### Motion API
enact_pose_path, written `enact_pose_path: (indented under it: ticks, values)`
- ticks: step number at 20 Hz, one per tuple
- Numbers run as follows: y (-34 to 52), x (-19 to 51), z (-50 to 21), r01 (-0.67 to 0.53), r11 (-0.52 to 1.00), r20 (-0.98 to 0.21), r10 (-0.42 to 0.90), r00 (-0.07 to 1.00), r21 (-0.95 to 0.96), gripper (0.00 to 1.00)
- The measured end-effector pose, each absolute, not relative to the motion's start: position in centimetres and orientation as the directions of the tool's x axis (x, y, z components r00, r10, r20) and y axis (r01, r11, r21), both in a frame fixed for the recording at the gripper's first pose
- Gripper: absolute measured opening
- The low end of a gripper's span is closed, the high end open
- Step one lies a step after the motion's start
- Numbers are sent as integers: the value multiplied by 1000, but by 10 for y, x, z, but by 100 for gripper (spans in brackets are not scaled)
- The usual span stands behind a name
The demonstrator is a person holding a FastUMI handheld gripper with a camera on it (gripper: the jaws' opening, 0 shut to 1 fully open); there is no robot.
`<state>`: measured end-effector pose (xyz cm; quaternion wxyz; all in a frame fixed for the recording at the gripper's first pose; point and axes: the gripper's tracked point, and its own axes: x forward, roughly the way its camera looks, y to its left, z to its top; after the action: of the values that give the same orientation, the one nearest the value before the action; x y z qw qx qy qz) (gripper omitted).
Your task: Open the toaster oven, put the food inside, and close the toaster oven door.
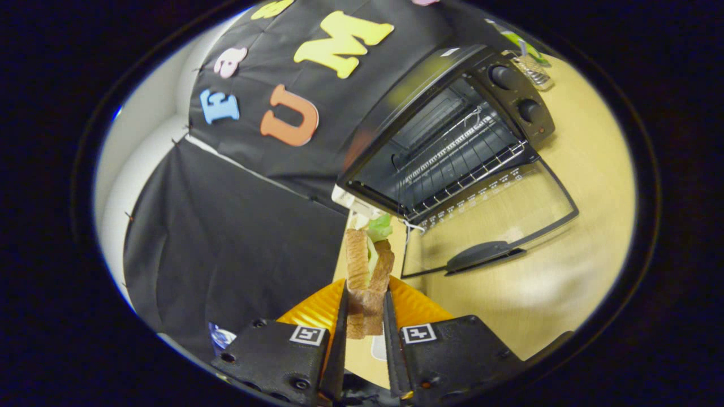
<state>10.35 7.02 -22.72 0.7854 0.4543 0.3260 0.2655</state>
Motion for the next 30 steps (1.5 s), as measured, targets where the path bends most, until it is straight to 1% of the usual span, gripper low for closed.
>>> enact_pose_path:
  ticks: [2,5,6,9,10,12,13,15,18,19,20,22,26,27,30]
  values:
    - [54,129,-234,-40,361,-215,637,740,932,36]
    - [23,166,-249,54,297,-180,419,890,953,36]
    - [16,174,-249,60,282,-162,356,920,958,36]
    - [-5,203,-260,90,191,-132,220,966,977,35]
    - [-8,215,-264,98,201,-136,187,973,975,36]
    - [1,244,-277,115,276,-167,173,971,954,35]
    - [4,256,-280,123,285,-177,173,969,951,36]
    - [7,275,-281,141,256,-190,177,966,956,36]
    - [15,295,-292,200,190,-235,188,954,961,37]
    - [18,300,-291,194,181,-229,196,953,964,37]
    - [22,301,-293,204,195,-242,194,951,959,37]
    - [24,304,-296,223,271,-276,174,945,936,38]
    - [32,305,-293,187,488,-300,162,940,853,47]
    - [34,307,-295,183,554,-320,162,933,812,54]
    - [37,306,-299,160,750,-389,139,911,642,70]
